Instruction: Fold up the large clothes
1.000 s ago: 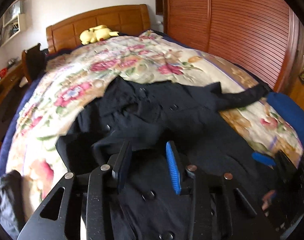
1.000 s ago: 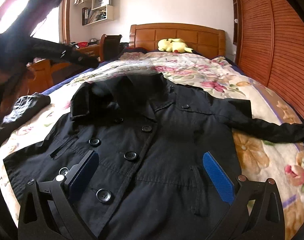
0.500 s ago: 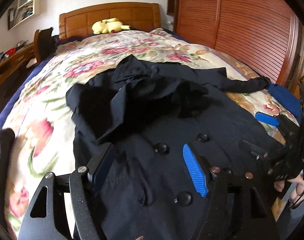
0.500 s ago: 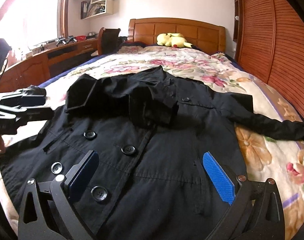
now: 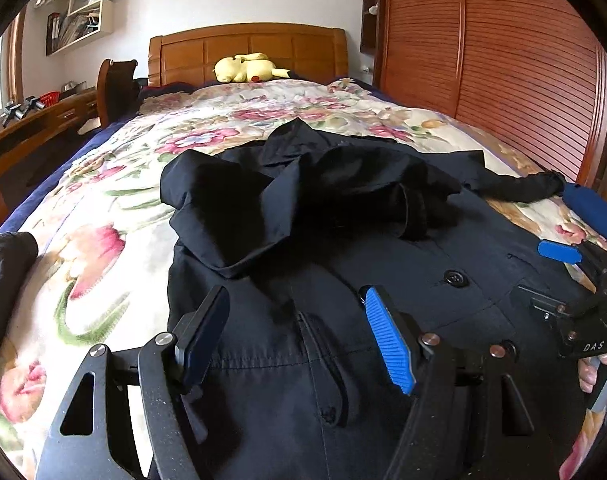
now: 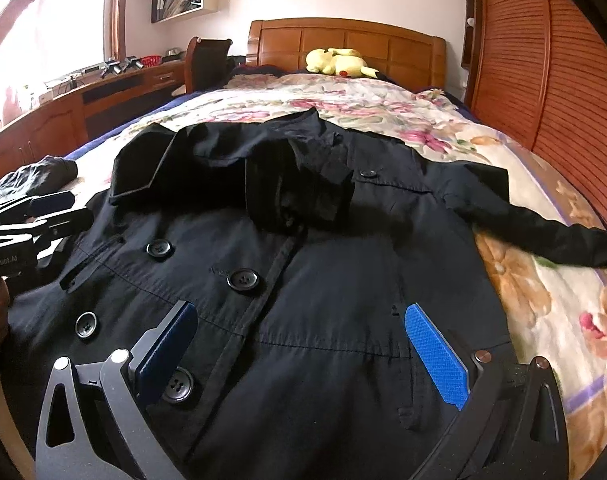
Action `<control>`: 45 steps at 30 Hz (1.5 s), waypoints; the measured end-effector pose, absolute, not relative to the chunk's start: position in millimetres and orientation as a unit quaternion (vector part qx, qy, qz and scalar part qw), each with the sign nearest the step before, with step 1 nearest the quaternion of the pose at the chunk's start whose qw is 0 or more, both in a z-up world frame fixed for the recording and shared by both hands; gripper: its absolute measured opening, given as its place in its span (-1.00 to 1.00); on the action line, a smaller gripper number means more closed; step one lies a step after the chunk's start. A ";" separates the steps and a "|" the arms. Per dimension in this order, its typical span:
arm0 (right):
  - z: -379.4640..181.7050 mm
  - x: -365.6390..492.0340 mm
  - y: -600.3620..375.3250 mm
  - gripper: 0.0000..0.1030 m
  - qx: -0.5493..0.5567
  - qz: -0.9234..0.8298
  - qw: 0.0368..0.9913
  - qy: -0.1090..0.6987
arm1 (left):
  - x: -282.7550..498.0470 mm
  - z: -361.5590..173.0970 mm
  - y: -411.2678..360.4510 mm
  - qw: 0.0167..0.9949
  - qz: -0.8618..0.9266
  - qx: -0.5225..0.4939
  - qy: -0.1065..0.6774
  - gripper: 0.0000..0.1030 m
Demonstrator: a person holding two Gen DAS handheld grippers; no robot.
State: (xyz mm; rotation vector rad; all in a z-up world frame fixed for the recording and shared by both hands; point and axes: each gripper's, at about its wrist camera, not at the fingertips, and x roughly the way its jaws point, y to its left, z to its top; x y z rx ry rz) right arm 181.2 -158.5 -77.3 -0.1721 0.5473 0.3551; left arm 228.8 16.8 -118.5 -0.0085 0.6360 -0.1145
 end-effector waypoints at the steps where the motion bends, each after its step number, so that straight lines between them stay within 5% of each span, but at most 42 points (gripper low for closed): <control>1: -77.9 182.0 -157.8 1.00 -0.086 0.174 0.943 0.269 | 228.6 -119.8 16.6 0.949 -0.055 -0.003 0.312 0.39; 21: -32.8 190.1 -156.0 1.00 -0.105 0.189 0.944 0.248 | 221.4 -122.5 14.1 0.958 -0.046 0.008 0.284 0.39; 38: -25.0 293.2 -91.9 0.73 -0.234 0.190 0.904 0.303 | 213.5 -116.1 14.4 0.964 -0.052 0.004 0.261 0.39; 41: -37.1 310.3 -84.9 0.48 -0.254 0.180 0.889 0.334 | 213.5 -115.8 14.4 0.964 -0.053 0.004 0.260 0.39; 44: -41.0 313.1 -88.4 -0.19 -0.248 0.187 0.882 0.354 | 212.1 -114.3 13.9 0.964 -0.053 0.005 0.259 0.39; 45: -37.3 311.2 -91.8 -0.63 -0.238 0.193 0.884 0.352 | 211.0 -113.0 13.9 0.965 -0.053 0.006 0.258 0.39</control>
